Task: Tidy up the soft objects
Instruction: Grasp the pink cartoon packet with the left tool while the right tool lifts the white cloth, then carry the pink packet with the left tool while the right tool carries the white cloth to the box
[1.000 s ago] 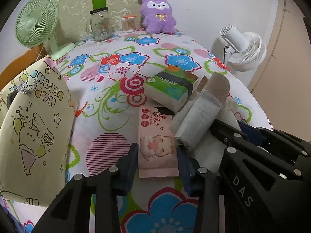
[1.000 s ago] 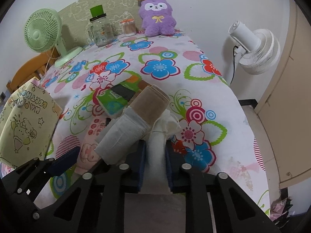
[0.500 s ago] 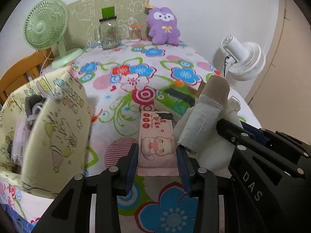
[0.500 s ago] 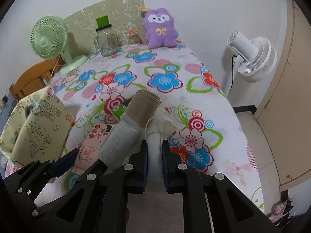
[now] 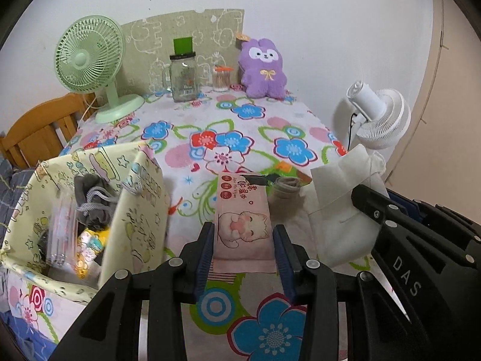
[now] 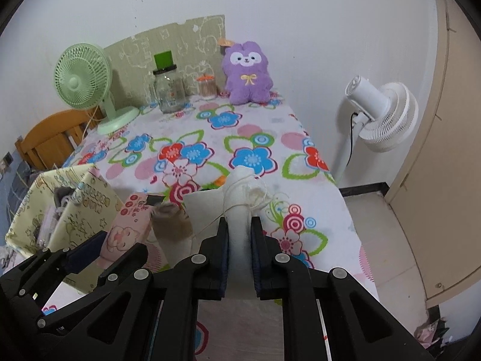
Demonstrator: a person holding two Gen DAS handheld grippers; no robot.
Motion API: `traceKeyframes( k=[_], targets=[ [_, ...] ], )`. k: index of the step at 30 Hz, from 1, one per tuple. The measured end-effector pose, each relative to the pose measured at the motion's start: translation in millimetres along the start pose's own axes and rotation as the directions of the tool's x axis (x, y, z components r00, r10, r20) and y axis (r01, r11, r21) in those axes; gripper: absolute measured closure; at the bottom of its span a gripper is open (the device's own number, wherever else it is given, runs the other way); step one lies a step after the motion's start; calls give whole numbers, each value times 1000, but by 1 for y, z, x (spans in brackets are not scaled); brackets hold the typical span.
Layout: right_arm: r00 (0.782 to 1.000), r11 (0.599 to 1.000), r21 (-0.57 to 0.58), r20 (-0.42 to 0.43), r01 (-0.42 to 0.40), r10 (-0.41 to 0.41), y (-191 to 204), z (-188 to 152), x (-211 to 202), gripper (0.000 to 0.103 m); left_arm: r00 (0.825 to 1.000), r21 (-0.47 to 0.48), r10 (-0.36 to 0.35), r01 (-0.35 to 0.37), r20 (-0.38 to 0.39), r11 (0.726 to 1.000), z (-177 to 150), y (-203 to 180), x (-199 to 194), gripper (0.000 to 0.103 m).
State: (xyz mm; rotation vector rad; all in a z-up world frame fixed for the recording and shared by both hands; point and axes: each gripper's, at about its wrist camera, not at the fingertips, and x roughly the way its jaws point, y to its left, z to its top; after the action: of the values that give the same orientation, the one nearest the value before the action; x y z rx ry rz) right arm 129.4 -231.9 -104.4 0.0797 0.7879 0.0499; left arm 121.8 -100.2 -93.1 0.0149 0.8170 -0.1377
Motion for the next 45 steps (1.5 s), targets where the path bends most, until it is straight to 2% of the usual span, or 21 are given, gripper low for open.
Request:
traceKeyframes(
  k=[23,45],
  targets=[
    [992,998,-51,121,-27,33,28,30,-49,88,994,6,-5,4,107,1000,26,8,-49,63],
    [983,994,-96,170,-47,63,77,35,-79,88,991,15,6,-8,136,1000,27,38,-76,63]
  ],
)
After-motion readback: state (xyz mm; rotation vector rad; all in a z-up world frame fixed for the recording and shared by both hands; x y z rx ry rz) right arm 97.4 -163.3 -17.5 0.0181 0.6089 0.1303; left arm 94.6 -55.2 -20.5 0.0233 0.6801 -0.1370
